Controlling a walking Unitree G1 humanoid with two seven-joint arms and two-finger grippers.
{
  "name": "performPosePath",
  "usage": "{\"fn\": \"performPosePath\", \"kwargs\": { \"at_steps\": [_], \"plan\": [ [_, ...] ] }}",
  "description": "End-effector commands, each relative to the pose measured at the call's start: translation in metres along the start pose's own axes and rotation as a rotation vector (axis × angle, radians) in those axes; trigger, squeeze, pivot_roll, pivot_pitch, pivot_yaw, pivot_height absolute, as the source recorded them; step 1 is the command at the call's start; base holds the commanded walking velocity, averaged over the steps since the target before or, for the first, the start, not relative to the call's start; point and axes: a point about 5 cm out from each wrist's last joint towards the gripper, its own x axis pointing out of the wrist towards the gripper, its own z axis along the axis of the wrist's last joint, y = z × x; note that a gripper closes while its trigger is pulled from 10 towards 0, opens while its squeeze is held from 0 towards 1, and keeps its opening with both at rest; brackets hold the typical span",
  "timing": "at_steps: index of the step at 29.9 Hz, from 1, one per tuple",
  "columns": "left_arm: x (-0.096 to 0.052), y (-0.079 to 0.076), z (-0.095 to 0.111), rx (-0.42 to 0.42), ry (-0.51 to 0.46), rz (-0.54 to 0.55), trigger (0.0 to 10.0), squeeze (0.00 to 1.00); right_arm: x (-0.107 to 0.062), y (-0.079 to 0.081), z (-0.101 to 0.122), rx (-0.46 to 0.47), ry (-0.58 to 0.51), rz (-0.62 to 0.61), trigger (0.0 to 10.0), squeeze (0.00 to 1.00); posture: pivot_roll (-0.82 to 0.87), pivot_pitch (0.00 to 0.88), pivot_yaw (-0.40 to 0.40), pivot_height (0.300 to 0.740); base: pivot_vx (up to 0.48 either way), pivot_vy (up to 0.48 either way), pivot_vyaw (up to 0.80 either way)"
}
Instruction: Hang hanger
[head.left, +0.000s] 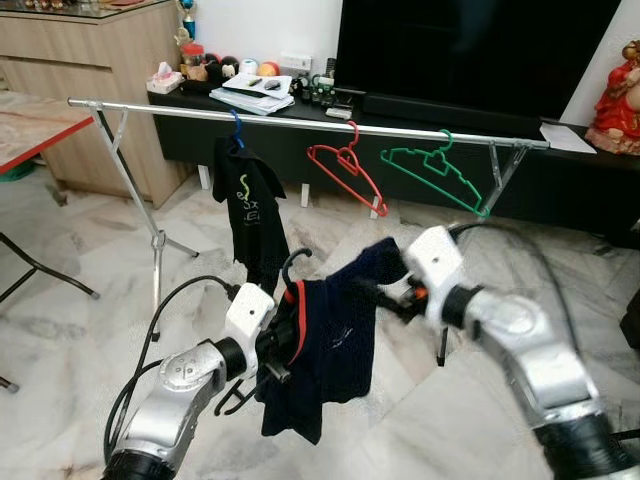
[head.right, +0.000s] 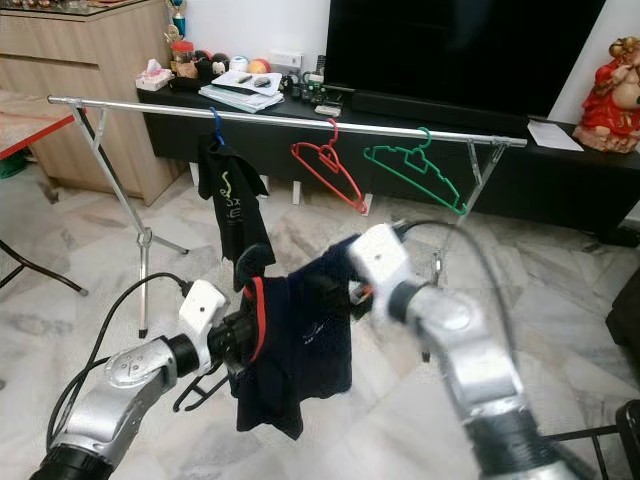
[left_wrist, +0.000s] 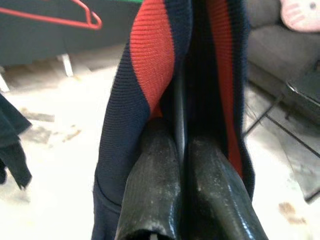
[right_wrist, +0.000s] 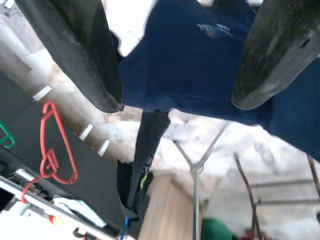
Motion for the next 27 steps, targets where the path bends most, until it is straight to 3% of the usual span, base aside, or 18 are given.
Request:
{"fn": "performPosePath", "kwargs": {
  "at_steps": [1,10,17,22,27],
  "plan": [
    [-0.001,-0.003,0.007,0.035,-0.008,-0.045,10.0,0.0,-0.002,0.001,0.0,-0.094,0.02,0.088,10.0,0.0,0.09,0.042,-0.09,0.74,0.0,0.0,0.0],
    [-0.006,-0.004,0.006,0.112,0.012,-0.124,10.0,0.0,-0.012,-0.013,-0.014,-0.23,0.11,0.282,10.0,0.0,0.08,0.032,-0.091,0.74,0.0,0.0,0.0],
    [-0.002,-0.009,0.01,0.161,0.02,-0.208,10.0,0.0,-0.003,-0.003,-0.024,-0.284,0.107,0.466,10.0,0.0,0.09,0.013,-0.09,0.74,0.0,0.0,0.0],
    [0.0,-0.012,0.009,0.177,0.047,-0.257,10.0,0.0,-0.004,0.004,-0.024,-0.274,0.044,0.584,10.0,0.0,0.1,0.002,-0.094,0.74,0.0,0.0,0.0],
    [0.002,-0.016,0.01,0.186,0.056,-0.293,10.0,0.0,0.0,0.003,-0.02,-0.315,0.026,0.601,10.0,0.0,0.1,0.0,-0.099,0.74,0.0,0.0,0.0]
  ]
}}
